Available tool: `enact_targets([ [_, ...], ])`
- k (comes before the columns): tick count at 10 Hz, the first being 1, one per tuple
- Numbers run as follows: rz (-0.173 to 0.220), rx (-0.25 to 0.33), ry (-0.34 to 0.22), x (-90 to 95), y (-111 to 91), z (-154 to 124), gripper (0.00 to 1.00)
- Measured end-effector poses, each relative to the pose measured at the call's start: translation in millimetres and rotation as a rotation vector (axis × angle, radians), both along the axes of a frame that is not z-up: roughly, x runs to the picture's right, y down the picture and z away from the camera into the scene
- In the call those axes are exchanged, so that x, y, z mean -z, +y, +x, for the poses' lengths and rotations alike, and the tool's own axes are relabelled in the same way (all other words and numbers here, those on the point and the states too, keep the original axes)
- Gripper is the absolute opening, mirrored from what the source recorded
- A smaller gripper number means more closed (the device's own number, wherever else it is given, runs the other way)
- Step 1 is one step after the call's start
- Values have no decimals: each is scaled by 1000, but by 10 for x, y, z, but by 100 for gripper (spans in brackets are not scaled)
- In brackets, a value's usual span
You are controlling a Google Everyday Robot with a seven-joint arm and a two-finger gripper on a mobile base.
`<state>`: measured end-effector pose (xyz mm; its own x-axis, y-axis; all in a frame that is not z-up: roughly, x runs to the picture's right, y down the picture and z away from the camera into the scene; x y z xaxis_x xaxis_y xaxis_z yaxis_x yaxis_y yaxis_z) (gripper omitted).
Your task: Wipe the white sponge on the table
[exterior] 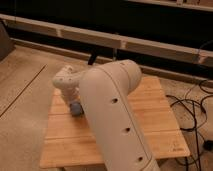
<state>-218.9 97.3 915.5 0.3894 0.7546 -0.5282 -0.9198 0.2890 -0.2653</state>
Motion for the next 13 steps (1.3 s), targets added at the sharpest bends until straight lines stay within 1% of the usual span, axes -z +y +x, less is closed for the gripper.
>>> enact_targets([
  [2, -15, 42, -15, -83, 24, -179, 0],
  [3, -21, 50, -14, -121, 26, -200, 0],
  [5, -44, 42, 0, -220, -9, -184, 0],
  [6, -47, 40, 9, -261, -53, -151, 0],
  [8, -39, 49, 25, -322, -198, -89, 0],
  [9, -44, 66, 32, -346, -249, -87, 0],
  [10, -47, 78, 30, -369, -267, -128, 0],
  [12, -70, 118, 22, -449, -238, -277, 0],
  [13, -80, 126, 17, -497, -226, -330, 0],
])
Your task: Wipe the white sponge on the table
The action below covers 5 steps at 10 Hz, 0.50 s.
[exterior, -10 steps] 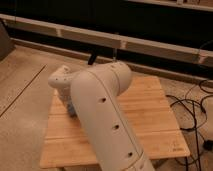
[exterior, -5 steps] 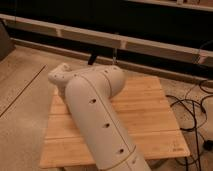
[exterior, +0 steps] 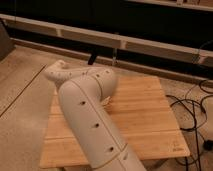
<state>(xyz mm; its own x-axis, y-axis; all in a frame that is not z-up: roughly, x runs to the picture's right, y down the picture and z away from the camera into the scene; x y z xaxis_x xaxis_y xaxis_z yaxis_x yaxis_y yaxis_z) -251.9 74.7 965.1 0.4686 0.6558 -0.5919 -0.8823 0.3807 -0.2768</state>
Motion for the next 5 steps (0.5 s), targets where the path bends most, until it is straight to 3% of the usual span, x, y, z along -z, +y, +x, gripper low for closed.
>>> enact_targets([
  [3, -28, 34, -18, -136, 58, -198, 0],
  [5, -25, 54, -32, -185, 24, -343, 0],
])
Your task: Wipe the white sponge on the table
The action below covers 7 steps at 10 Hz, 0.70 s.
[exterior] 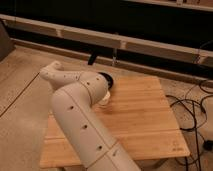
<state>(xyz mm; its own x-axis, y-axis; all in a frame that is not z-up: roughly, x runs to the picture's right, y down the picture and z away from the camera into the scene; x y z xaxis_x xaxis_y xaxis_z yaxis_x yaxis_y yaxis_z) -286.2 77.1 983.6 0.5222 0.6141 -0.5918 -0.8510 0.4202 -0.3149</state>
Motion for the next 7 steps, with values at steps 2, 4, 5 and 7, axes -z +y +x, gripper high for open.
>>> enact_targets([
  [2, 2, -5, -32, 6, -11, -220, 0],
  [4, 2, -35, -73, 38, 3, -443, 0],
  [5, 2, -67, -101, 65, 18, -572, 0],
  [7, 1, -117, -144, 127, 74, -711, 0],
])
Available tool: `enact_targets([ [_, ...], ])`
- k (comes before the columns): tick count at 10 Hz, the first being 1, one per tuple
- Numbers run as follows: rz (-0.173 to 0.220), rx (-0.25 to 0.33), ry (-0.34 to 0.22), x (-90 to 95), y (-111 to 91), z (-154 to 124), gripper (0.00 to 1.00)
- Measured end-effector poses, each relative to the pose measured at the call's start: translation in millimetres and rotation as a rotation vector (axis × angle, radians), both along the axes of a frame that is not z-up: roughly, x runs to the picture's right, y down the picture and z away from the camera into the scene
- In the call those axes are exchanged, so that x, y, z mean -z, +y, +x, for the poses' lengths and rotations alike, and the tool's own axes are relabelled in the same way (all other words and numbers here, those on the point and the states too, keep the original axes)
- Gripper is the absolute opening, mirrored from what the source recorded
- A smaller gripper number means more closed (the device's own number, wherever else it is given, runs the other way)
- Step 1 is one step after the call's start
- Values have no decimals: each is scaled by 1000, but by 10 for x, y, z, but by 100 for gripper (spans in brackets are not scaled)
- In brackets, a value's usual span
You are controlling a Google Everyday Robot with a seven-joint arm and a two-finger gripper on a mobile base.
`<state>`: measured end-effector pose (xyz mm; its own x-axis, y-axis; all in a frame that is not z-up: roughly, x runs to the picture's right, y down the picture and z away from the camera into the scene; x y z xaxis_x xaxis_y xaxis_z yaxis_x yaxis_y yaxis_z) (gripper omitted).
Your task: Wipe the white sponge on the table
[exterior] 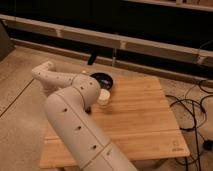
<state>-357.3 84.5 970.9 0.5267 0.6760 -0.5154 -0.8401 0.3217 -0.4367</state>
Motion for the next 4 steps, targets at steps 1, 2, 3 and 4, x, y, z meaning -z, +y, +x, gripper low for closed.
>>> enact_targets([
  [1, 6, -44, -27, 74, 42, -43, 0],
  [2, 13, -60, -37, 117, 58, -31, 0],
  [3, 29, -77, -41, 209, 98, 63, 0],
  [4, 47, -84, -35, 314, 159, 223, 0],
])
